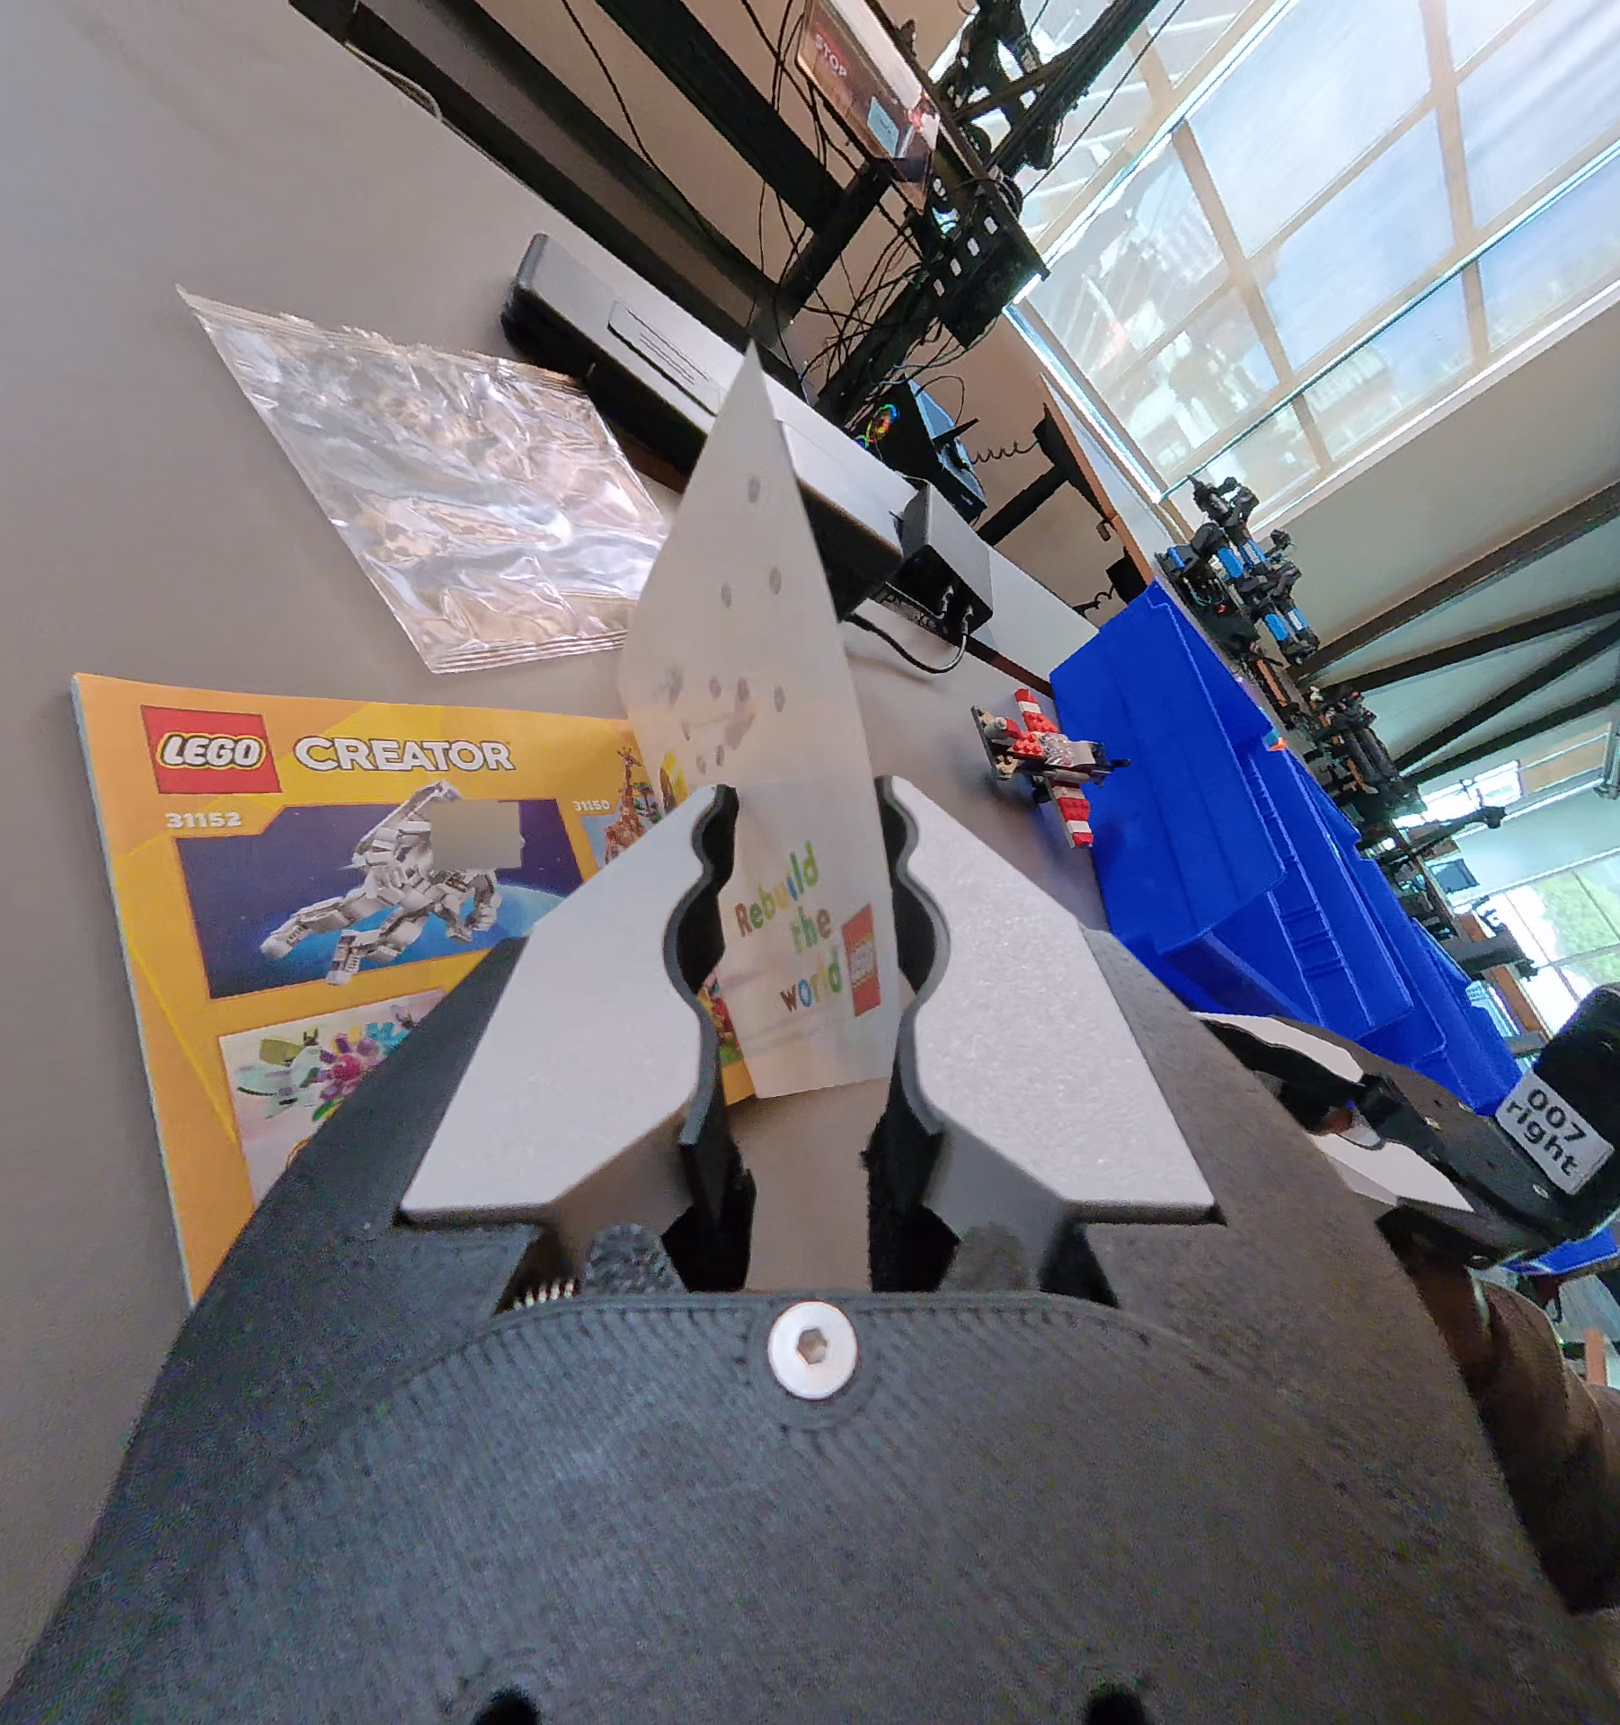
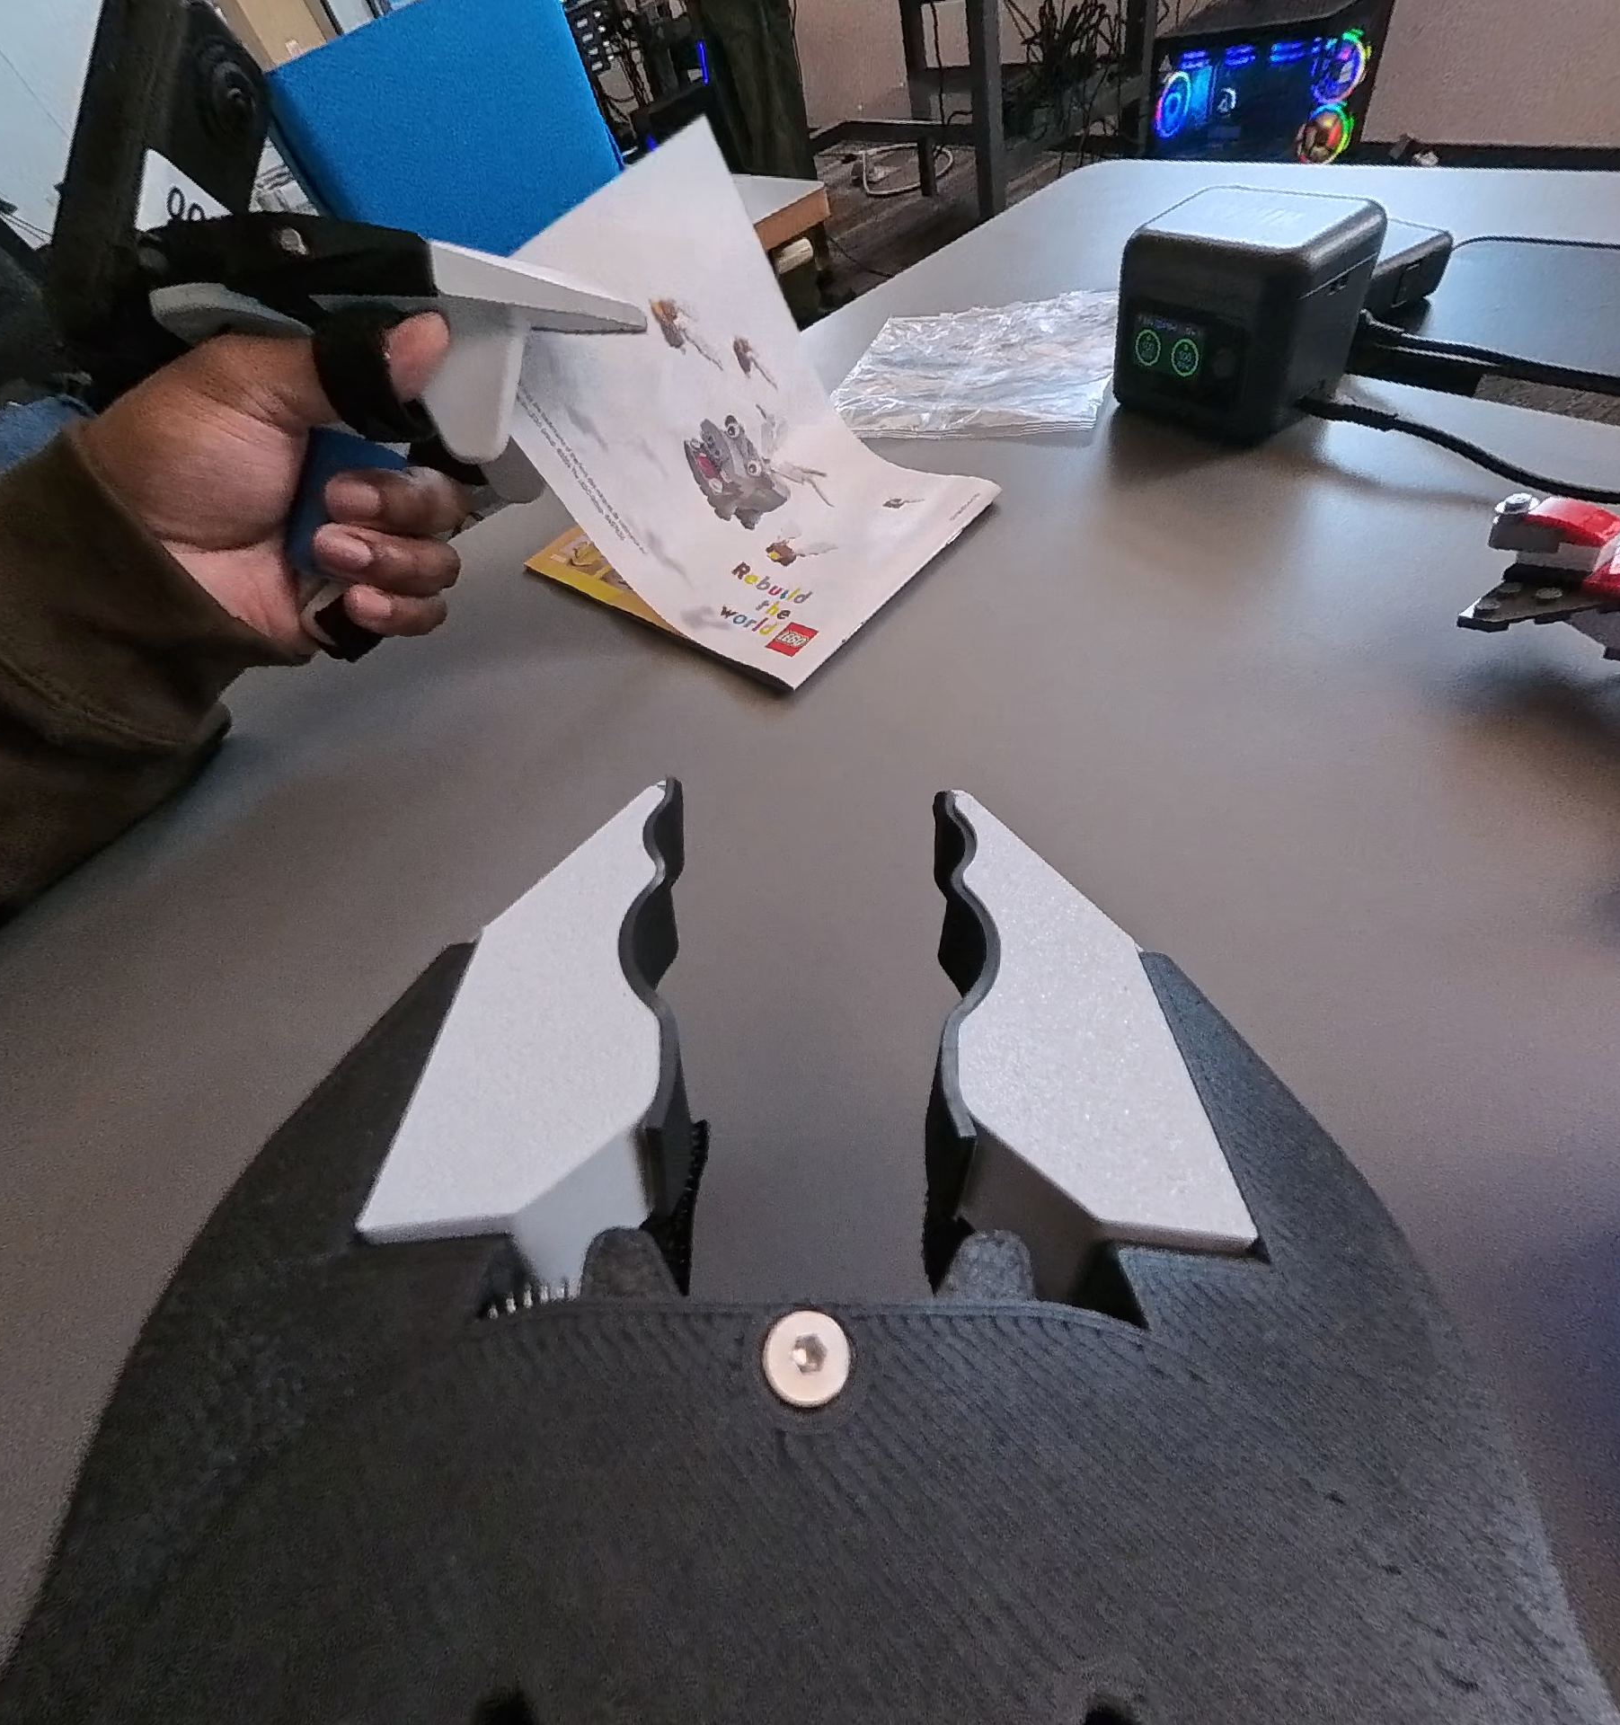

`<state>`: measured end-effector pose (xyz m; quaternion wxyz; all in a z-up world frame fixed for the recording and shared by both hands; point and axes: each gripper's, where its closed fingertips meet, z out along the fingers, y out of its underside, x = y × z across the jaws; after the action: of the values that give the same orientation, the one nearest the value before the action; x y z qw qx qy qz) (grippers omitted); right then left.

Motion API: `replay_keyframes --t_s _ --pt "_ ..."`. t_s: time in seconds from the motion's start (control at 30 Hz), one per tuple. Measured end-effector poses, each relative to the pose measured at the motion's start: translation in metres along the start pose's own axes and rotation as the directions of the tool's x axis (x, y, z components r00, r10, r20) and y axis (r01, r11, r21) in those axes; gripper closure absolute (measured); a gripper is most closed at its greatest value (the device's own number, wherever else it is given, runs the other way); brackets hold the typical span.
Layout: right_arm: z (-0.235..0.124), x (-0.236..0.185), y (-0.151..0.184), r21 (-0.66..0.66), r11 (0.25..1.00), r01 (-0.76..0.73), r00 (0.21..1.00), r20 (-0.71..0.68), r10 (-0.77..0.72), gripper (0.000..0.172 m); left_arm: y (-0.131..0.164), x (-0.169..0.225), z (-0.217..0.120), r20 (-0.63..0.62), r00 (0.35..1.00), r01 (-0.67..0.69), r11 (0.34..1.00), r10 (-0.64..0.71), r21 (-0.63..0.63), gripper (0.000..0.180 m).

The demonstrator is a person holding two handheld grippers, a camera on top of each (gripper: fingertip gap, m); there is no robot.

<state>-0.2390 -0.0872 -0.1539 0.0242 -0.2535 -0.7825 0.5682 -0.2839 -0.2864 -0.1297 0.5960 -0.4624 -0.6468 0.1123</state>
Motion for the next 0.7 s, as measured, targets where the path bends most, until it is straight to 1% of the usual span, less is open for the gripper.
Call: replay_keyframes --t_s 0.2,0.37,0.53,0.7 --pt "-0.001 -0.001 0.0 0.003 1.0 0.019 1.0 -0.01 -0.019 0.117 0.005 0.006 0.007 -0.011 1.0 -0.02 1.0 0.019 -0.012 0.154" --pt "-0.002 -0.005 0.0 0.007 0.999 0.036 0.999 -0.008 -0.036 0.117 0.0 0.005 0.008 0.026 0.997 -0.072 0.997 0.072 0.018 0.155" --pt "-0.003 -0.013 0.002 0.006 0.998 0.067 0.998 0.0 -0.067 0.117 -0.002 0.004 0.01 0.04 0.997 -0.069 0.997 0.067 0.042 0.156" --pt "-0.002 -0.015 0.003 0.0 0.996 0.093 0.996 -0.008 -0.093 0.117 -0.001 0.013 0.016 0.048 0.996 -0.073 0.996 0.07 0.058 0.156"
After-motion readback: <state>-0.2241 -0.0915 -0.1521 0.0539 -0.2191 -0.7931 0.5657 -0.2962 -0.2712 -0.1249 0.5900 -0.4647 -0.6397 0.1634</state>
